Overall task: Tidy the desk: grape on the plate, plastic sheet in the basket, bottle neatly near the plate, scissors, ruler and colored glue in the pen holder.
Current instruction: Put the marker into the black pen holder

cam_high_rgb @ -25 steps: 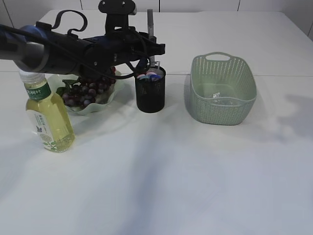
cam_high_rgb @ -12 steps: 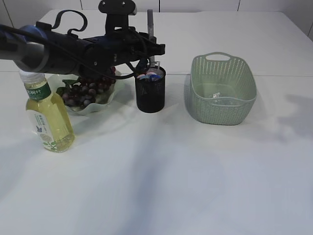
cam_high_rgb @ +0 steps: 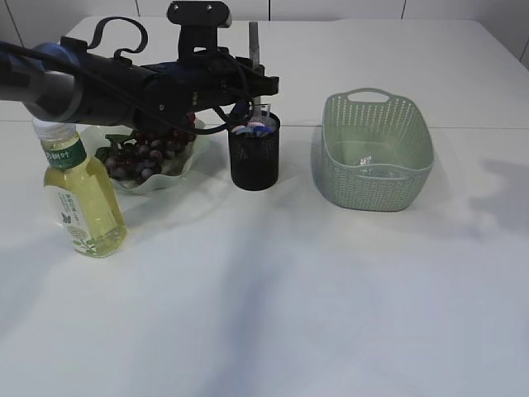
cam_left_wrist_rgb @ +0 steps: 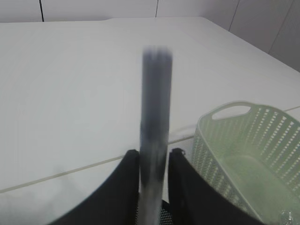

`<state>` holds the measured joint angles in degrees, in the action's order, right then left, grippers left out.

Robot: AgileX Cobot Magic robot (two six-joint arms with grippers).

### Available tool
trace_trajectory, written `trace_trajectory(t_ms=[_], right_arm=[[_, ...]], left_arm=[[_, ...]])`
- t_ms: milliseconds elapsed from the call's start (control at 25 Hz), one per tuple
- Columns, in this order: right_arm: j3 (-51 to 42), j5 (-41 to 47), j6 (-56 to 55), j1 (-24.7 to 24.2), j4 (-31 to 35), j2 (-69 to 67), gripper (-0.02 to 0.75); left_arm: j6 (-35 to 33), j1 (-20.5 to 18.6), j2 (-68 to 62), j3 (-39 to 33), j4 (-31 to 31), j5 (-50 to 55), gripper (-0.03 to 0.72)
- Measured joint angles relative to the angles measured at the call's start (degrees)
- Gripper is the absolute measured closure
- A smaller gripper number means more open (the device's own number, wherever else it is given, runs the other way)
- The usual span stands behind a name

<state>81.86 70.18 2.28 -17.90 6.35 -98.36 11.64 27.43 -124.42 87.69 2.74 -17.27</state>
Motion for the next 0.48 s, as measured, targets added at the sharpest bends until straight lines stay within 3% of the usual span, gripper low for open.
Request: trace_trajectory(t_ms=[240, 480], right_arm=[[0.00, 0.00, 0.12, 0.00, 0.00, 0.00, 0.358], [0.00, 0.00, 0.12, 0.00, 0.00, 0.00, 0.358]], left_arm=[[0.00, 0.00, 0.00, 0.00, 0.00, 0.00, 0.451], [0.00, 0.00, 0.00, 0.00, 0.00, 0.00, 0.437]])
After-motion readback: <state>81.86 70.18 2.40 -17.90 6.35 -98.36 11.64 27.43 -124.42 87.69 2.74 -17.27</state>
